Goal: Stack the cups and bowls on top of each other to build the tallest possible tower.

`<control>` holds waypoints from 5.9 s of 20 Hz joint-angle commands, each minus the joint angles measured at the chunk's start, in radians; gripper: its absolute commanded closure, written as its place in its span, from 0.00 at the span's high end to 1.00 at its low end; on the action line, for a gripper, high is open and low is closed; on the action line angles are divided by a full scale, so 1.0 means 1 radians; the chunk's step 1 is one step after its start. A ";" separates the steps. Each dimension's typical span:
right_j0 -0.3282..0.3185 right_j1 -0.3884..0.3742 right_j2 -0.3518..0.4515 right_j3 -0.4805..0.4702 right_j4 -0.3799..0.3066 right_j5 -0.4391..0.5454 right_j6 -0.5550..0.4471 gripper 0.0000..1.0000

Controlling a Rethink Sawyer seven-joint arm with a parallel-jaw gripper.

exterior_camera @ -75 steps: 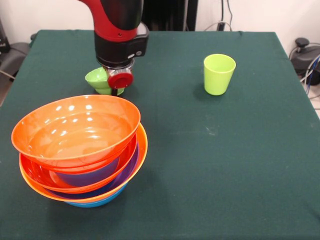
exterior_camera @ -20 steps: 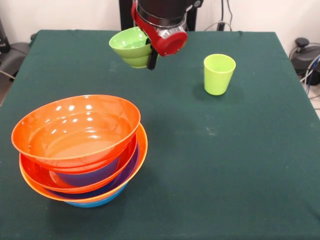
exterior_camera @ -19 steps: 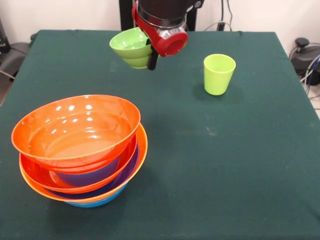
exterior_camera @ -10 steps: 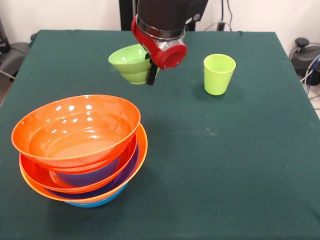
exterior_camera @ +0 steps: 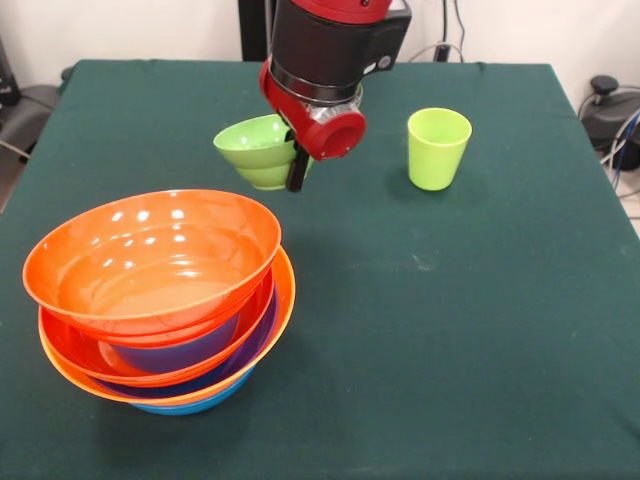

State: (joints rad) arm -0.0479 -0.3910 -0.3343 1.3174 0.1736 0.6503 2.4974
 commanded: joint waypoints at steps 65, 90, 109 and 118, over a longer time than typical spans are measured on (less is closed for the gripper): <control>0.211 -0.092 0.052 0.366 0.340 -0.004 0.288 1.00; 0.192 0.043 0.134 0.372 0.450 -0.249 0.246 1.00; 0.356 -0.042 -0.058 0.310 0.435 0.052 0.380 1.00; 0.377 -0.072 -0.050 0.352 0.456 0.054 0.380 1.00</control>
State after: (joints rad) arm 0.3308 -0.4626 -0.4466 1.6464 0.6112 0.6653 2.6634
